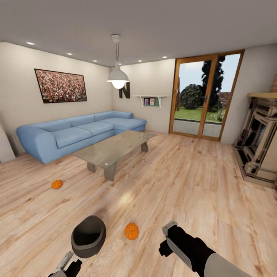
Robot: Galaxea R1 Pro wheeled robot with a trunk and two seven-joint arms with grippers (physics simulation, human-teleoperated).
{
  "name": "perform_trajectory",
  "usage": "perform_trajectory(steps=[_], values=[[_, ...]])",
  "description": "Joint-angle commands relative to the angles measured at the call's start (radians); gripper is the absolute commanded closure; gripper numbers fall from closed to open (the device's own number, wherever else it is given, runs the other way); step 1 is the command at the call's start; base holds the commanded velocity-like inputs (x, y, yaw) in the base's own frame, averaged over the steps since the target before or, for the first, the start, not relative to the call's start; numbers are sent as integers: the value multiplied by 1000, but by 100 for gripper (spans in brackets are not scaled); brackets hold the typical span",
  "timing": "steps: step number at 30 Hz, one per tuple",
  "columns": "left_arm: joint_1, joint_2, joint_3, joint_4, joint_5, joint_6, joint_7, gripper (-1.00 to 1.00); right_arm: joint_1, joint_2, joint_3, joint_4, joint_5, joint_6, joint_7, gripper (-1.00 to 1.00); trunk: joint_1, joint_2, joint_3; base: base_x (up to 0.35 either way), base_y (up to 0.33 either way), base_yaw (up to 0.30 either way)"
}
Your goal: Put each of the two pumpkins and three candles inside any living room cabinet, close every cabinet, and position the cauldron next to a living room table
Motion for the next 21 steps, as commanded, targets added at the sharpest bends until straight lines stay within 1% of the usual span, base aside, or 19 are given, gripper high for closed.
perform_trajectory(steps=[1,4,9,13,19,21], values=[[-1,0,-8,2,7,0,1,-100,-1,-1,6,-2,-11,2,-9,-100,0,-1,0,0,-139,213],[-1,0,-8,2,6,0,1,-100,-1,-1,7,-2,-11,2,-9,-100,0,-1,4,26,-210,213],[-1,0,-8,2,6,0,1,-100,-1,-2,7,-2,-11,2,-9,-100,0,-1,9,137,-303,205],[-1,0,-8,2,6,0,1,-100,-1,-2,7,-2,-11,2,-9,-100,0,-1,11,169,-312,80],[-1,0,-8,2,6,0,1,-100,-1,-2,7,-2,-10,2,-9,-100,0,-1,11,175,-309,242],[-1,0,-8,2,6,0,1,-100,-1,-1,7,-2,-10,2,-9,-100,0,-1,11,158,-190,269]])
